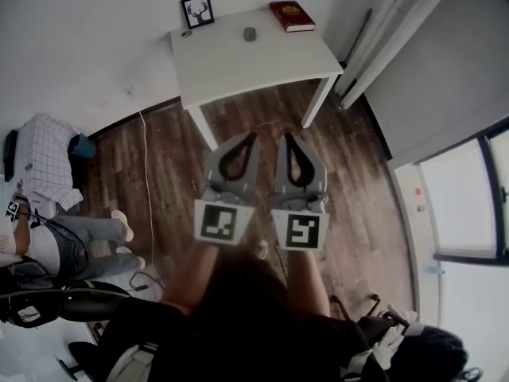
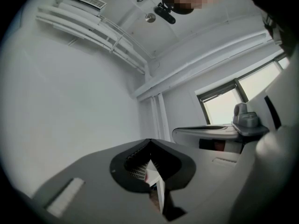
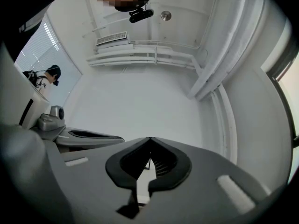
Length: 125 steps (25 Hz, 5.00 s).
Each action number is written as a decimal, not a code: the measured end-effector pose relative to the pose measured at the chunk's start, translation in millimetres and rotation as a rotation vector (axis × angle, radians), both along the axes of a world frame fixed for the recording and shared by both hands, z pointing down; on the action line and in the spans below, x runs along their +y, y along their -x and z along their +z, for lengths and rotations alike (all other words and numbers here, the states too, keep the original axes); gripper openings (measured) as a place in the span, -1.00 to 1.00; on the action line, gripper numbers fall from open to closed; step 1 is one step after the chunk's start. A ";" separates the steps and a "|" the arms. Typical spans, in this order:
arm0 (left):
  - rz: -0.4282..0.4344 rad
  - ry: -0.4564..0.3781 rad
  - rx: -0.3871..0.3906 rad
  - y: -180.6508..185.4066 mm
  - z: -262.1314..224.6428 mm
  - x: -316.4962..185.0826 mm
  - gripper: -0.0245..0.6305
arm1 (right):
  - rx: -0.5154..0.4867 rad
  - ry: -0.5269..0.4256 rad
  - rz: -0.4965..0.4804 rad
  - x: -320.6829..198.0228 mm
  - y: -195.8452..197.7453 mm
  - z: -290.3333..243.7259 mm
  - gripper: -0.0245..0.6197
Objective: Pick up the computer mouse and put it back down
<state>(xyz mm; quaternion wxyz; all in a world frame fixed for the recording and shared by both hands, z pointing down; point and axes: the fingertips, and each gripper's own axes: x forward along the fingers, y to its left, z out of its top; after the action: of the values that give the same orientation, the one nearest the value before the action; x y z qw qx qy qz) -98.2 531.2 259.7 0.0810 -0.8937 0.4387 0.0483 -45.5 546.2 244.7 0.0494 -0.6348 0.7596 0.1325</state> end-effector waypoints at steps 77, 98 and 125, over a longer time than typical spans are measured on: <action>-0.196 0.273 -0.118 -77.5 131.1 -645.9 -0.93 | -0.024 0.362 -0.155 -649.9 -95.6 137.3 -0.88; -0.130 0.549 -0.177 -55.2 259.9 -752.6 -0.93 | -0.104 0.697 -0.081 -764.1 -71.7 271.8 -0.88; -0.124 0.700 -0.202 -42.7 332.5 -796.4 -0.93 | -0.234 1.109 -0.068 -823.9 -73.1 414.9 -0.42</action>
<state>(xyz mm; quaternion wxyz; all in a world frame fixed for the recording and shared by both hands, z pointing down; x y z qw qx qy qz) -55.5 -265.2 592.2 -0.1840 -0.8391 0.4719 -0.1985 27.6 -277.7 659.6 -0.2035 -0.5512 0.7251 -0.3592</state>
